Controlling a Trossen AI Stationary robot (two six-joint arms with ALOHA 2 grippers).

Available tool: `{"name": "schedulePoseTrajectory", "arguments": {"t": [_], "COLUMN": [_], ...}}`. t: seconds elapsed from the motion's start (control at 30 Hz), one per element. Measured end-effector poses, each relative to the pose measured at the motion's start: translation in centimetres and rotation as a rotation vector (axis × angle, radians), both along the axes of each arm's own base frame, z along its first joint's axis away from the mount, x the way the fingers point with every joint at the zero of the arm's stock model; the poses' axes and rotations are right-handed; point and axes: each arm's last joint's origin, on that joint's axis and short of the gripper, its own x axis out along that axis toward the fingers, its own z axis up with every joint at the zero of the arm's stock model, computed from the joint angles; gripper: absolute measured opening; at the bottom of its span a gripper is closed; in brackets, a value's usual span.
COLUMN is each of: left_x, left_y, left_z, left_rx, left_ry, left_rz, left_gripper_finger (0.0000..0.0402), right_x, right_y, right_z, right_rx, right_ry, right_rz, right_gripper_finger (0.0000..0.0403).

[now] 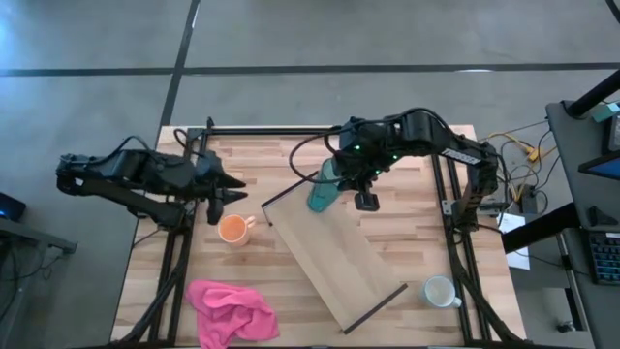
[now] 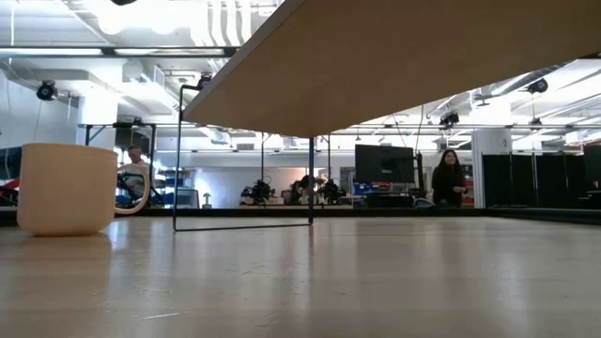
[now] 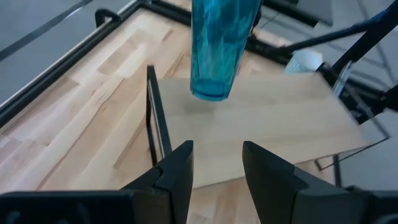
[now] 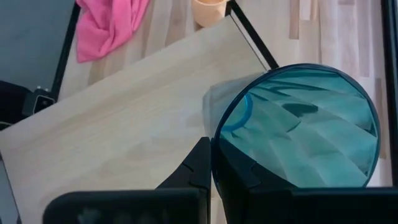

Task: Stack small to large cups/mugs on shelf
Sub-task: Put the blue glass on the shelf

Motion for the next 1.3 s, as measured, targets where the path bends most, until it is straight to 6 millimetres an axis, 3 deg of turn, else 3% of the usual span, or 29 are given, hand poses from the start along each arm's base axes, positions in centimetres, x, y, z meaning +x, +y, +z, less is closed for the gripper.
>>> {"name": "schedulePoseTrajectory", "arguments": {"t": [0.3, 0.6, 1.3], "left_x": [2.3, 3.7, 5.1], "left_y": [-0.4, -0.7, -0.9], "left_z": [-0.8, -1.0, -1.7], "left_rx": [0.033, 0.103, 0.109], "left_ry": [0.042, 0.043, 0.067], "left_rz": [-0.009, -0.05, -0.05], "left_gripper_finger": [0.0125, 0.0125, 0.0125], "right_x": [1.7, 2.2, 3.1], "right_y": [0.3, 0.4, 0.6], "right_z": [-1.7, -1.8, -1.7], "right_rx": [0.025, 0.033, 0.025], "right_ry": [0.049, 0.035, -0.042], "right_rz": [0.022, 0.011, 0.021], "right_gripper_finger": [0.0009, 0.0009, 0.0047]}}
